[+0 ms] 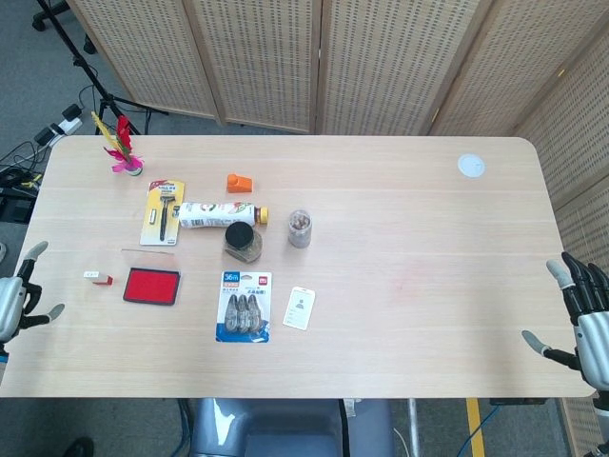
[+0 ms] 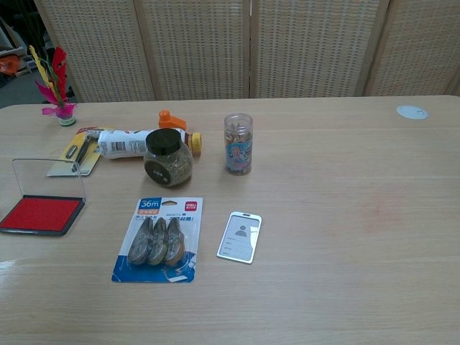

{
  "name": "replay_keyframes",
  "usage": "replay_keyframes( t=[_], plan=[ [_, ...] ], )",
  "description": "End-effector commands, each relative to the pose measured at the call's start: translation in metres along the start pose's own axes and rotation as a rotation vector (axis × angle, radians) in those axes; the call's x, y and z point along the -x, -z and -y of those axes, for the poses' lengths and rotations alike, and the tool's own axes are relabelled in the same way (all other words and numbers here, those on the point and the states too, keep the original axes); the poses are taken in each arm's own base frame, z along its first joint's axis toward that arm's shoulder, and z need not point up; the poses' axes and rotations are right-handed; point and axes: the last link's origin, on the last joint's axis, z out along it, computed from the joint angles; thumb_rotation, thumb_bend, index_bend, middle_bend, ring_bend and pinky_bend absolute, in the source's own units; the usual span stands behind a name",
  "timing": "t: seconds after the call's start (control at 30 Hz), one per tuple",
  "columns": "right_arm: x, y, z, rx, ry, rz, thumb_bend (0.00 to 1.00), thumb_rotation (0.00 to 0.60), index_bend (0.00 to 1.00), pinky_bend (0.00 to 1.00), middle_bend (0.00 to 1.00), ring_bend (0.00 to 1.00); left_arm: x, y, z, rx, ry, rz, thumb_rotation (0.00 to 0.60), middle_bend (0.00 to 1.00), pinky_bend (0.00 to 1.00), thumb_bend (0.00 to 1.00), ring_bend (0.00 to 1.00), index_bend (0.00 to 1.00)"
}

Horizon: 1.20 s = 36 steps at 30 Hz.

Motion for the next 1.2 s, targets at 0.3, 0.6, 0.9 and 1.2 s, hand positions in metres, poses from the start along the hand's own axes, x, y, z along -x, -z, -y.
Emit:
replay_keyframes(
  t=[0.3,0.6,0.9,1.2],
  plan=[
    [0.001,-0.001,-0.001,0.005,-0.003,0.006,0.00,0.600,0.00,0.00,0.00,0.00,0.027,-0.054,0.024,-0.081,0.022,0.130,0.600,1.00,0.94,0.22,0.98,0.39],
    [0.002,-0.001,-0.002,0.009,-0.005,0.009,0.00,0.600,0.00,0.00,0.00,0.00,0.037,-0.074,0.019,-0.078,-0.013,0.152,0.600,1.00,0.94,0.27,0.98,0.41],
    [0.002,-0.002,-0.003,0.014,-0.010,0.009,0.00,0.600,0.00,0.00,0.00,0.00,0.049,-0.084,0.013,-0.095,-0.050,0.201,0.600,1.00,0.94,0.27,0.98,0.43],
    [0.002,-0.002,-0.004,0.013,-0.015,0.009,0.00,0.600,0.00,0.00,0.00,0.00,0.057,-0.092,0.006,-0.106,-0.077,0.220,0.600,1.00,0.94,0.27,0.98,0.45]
  ],
)
